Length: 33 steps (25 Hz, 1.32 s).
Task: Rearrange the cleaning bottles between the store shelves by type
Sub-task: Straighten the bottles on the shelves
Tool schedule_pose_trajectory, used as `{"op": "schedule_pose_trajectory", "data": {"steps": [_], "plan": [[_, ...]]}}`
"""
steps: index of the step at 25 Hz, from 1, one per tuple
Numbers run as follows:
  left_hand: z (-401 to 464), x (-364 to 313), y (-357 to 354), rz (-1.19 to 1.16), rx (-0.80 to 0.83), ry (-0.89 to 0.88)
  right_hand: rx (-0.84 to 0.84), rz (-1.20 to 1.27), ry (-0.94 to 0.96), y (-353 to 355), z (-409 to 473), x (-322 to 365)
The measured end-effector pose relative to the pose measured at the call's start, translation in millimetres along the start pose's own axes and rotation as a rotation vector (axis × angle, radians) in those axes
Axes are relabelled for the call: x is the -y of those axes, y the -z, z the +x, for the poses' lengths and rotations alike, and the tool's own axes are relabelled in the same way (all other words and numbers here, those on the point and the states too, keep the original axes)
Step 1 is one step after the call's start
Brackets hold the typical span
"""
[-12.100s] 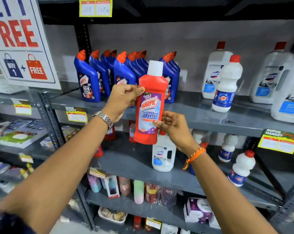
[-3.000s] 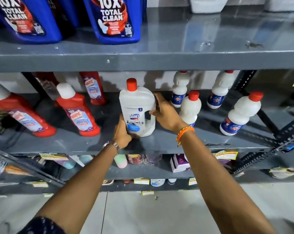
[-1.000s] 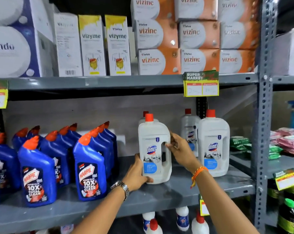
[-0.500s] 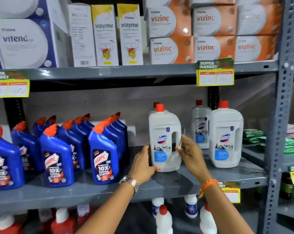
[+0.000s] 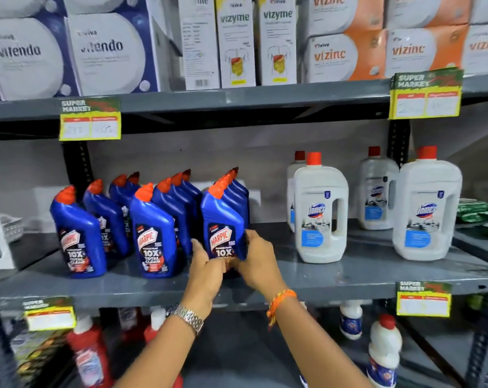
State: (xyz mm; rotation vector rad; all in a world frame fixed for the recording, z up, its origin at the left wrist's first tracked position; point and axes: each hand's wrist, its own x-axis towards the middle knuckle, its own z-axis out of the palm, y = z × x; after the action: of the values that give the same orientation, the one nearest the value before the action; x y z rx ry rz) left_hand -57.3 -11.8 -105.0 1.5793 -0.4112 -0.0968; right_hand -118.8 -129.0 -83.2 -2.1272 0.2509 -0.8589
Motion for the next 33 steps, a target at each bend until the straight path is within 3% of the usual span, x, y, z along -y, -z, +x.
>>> {"op": "schedule_pose_trajectory", "data": {"steps": [6, 14, 16, 19, 21, 23, 26, 30, 33], "plan": [[0.7, -16.2, 14.2, -0.02, 0.175, -0.023, -0.113, -0.149, -0.071, -17.8, 17.2, -12.5], [-24.1, -13.5, 20.5, -0.065, 0.15, -0.059, -0.042, -0.071, -0.07, 1.4, -0.4, -12.6], [-50.8, 4.8, 20.8, -0.071, 0.089, -0.172, -0.16, 0.054, -0.093, 31.7, -46.1, -18.6], [-85.8, 67.6, 25.8, -0.049, -0.088, -0.4, -0.572, 0.178, -0.096, 64.8, -133.2, -51.4], [-97.3, 117.6, 27.4, 0.072, -0.213, -0.46, -0.729, 0.204, -0.208, 61.8, -170.4, -96.6], [-97.4, 172.7, 33.4, 0.14, -0.313, -0.338, -0.644, 0.168, -0.401, 41.2, -184.7, -153.2], [-76.6, 222.7, 49.3, 0.104, -0.5, -0.015, -0.357, 0.105, -0.629, 7.3, -182.3, -220.0], [-48.5, 249.7, 66.7, 0.017, -0.622, 0.204, -0.308, -0.017, -0.775, -20.7, -165.5, -265.6], [-23.3, 307.7, 82.1, 0.016, -0.594, 0.271, -0.282, 0.024, -0.825, -38.0, -154.6, -280.8]]}}
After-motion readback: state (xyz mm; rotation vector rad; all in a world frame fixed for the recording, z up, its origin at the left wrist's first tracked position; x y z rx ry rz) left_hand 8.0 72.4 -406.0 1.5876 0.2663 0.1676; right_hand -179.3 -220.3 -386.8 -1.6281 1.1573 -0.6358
